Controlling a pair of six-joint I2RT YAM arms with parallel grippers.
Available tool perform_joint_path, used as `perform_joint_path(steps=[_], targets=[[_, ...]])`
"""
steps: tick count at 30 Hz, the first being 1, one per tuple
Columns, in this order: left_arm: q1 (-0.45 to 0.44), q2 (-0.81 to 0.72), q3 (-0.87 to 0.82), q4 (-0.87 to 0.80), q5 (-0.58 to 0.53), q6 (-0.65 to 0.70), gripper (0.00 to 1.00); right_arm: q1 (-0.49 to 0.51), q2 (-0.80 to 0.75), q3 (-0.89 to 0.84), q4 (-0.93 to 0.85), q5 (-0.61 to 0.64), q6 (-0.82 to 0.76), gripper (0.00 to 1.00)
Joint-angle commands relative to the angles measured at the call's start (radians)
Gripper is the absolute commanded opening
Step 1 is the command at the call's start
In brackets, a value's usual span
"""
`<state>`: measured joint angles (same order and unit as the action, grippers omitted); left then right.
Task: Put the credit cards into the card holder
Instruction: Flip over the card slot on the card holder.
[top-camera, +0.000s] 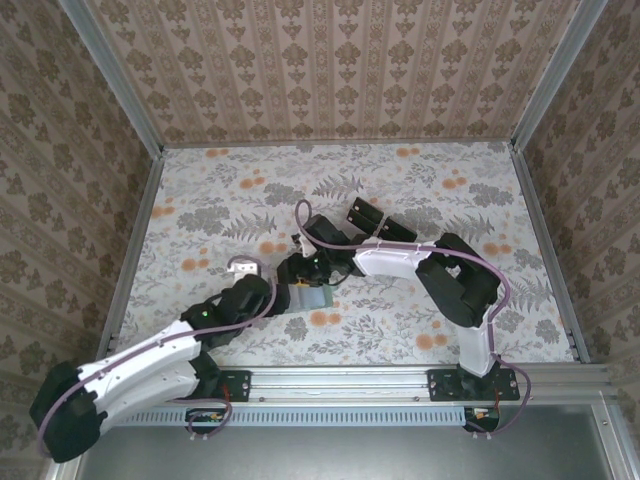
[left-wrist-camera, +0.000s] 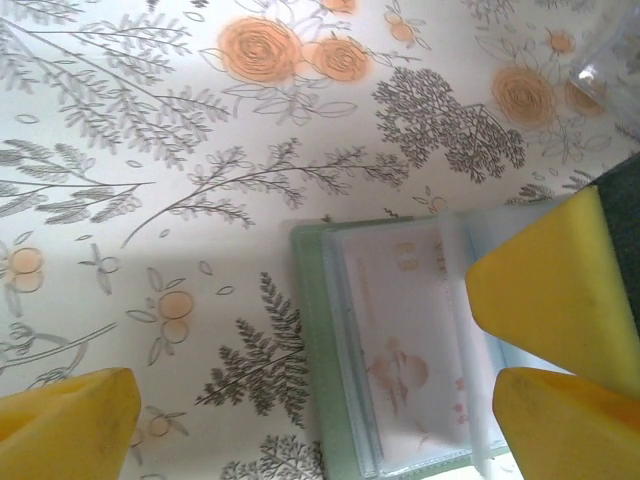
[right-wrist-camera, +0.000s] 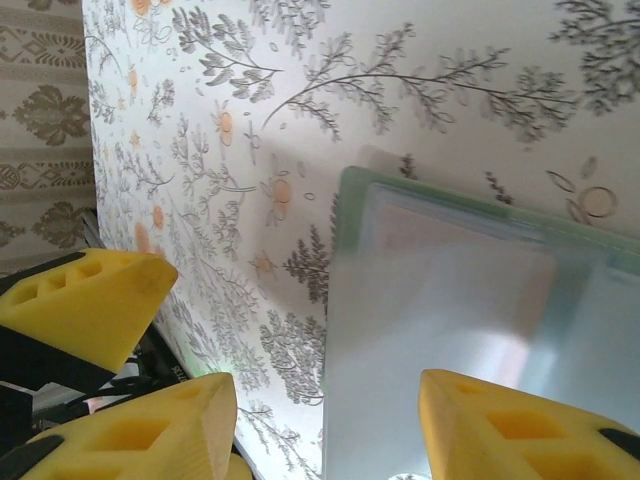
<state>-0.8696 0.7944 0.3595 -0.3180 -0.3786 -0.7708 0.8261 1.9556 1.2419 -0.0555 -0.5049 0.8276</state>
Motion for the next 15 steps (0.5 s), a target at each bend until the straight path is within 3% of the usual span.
perform_joint_path(steps=[1,15], targets=[[0.013,-0.066,-0.021,-0.084,-0.042,-0.054,1.0,0.014,0.043,0.055,-0.085,0.012,-0.031,0.53],[0.066,-0.117,-0.031,-0.093,0.001,-0.052,1.0,0.021,0.185,0.23,-0.232,-0.009,-0.092,0.52]])
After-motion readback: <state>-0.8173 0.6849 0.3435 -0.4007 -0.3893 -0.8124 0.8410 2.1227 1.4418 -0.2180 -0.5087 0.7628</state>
